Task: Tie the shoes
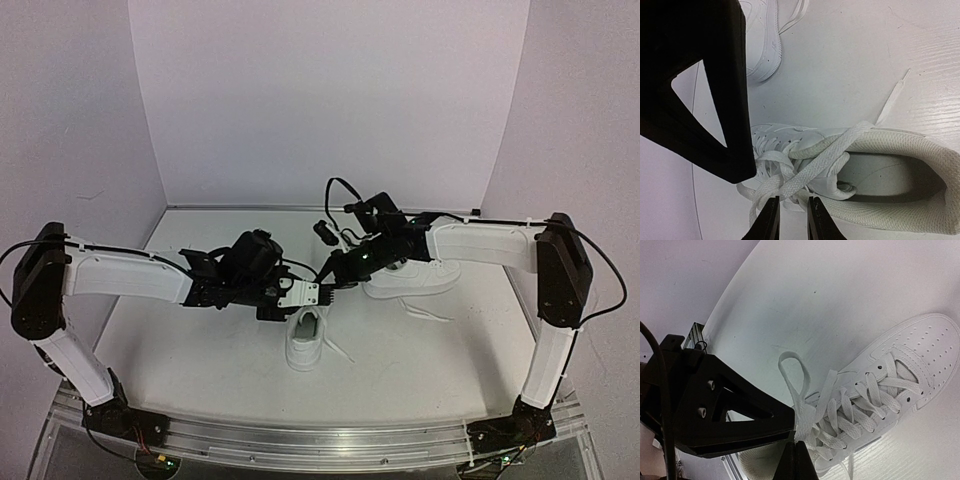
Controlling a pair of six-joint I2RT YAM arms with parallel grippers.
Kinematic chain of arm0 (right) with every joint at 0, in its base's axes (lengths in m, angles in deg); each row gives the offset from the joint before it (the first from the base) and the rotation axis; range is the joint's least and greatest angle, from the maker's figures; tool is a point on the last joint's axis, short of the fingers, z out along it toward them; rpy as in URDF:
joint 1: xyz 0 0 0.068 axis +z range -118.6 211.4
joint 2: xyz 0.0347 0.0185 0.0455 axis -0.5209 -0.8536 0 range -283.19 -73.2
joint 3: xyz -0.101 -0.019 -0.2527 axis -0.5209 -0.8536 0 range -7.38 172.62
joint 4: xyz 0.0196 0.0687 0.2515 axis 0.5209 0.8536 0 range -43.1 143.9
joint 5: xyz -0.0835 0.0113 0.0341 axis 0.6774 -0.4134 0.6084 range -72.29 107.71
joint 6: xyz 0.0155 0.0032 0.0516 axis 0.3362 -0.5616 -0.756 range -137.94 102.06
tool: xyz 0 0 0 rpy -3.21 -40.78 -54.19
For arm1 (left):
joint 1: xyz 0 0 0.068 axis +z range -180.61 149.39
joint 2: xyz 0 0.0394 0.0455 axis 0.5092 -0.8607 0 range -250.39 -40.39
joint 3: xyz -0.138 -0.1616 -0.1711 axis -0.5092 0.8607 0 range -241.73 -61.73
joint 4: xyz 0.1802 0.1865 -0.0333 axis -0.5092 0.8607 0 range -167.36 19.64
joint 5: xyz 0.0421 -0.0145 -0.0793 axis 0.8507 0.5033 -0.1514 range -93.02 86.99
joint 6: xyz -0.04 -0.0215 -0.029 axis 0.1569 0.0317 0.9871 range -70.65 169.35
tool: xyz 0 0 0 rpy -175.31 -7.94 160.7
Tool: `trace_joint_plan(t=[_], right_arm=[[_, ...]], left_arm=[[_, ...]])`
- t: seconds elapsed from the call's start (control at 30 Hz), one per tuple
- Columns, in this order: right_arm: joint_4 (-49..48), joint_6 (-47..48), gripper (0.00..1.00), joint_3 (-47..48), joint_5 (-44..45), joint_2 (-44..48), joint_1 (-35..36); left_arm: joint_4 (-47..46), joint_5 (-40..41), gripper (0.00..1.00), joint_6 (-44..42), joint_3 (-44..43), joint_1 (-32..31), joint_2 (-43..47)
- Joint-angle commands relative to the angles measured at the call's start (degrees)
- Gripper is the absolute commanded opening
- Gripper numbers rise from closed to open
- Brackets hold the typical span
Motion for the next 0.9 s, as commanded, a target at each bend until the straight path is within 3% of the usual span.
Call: trace_joint_plan(t=[0.0,0.33,0.87], right_arm=[[-1.26,-0.15,0.0,-0.07,-0.92,-0.07,-0.12],[-1.39,-0.18,0.0,-0.07,-1.04,-0.3,-0.12],[-1.47,-0.16,0.0,0.04,-0.95,-0.38,-0.13]], left_arm=[[-0.72,-0.55,0.21,-0.69,-3.51,0.31,-1.15],[0.53,-0.69,0.24,-1.04,-5.66,0.49,-3.42],[0.18,-2.75,0.0,0.62,-4.18,0.84,-0.16]])
